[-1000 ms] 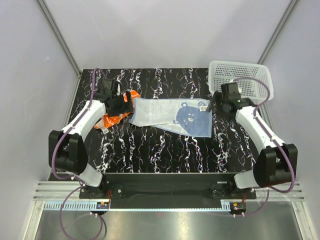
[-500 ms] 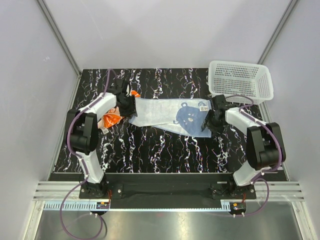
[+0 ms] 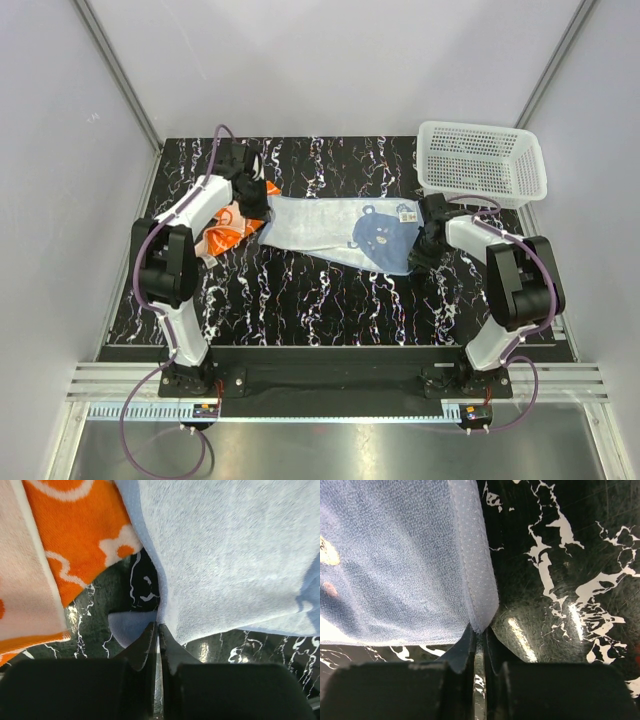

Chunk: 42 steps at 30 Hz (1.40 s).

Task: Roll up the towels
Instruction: Flatten the towel

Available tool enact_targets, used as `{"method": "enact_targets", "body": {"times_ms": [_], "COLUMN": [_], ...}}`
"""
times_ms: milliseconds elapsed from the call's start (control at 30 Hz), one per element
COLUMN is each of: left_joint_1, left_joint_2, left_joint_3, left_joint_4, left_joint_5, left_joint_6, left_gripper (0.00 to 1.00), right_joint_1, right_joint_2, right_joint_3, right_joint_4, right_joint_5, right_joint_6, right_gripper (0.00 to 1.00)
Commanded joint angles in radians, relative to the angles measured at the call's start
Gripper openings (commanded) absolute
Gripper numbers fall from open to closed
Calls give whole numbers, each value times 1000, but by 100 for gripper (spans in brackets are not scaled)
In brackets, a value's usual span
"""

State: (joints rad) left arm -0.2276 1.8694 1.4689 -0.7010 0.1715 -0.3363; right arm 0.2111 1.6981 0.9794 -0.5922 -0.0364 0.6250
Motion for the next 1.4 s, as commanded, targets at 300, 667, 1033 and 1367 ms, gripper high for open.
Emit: {"method": "enact_targets", "body": {"times_ms": [300, 667, 1033, 1367], "left_joint_1": [47, 25, -29, -30], "left_joint_2": [88, -212, -412, -314], "left_joint_3": [145, -272, -584, -608], "left_joint_4": [-71, 43, 185, 282], "left_joint_5": [-29, -27, -60, -72], "left_joint_6": [8, -131, -247, -286], "left_gripper": [27, 80, 67, 64], "right_joint_1": [-4, -3, 4, 4], "right_joint_2": [-186, -199, -400, -523], "right_joint_3": [-54, -38, -7, -62], "right_joint_4": [-178, -216, -273, -239], "right_joint_5": [130, 115, 132, 90], "right_joint_6": [-21, -34, -5, -13], "right_gripper": [6, 64, 75, 74]}}
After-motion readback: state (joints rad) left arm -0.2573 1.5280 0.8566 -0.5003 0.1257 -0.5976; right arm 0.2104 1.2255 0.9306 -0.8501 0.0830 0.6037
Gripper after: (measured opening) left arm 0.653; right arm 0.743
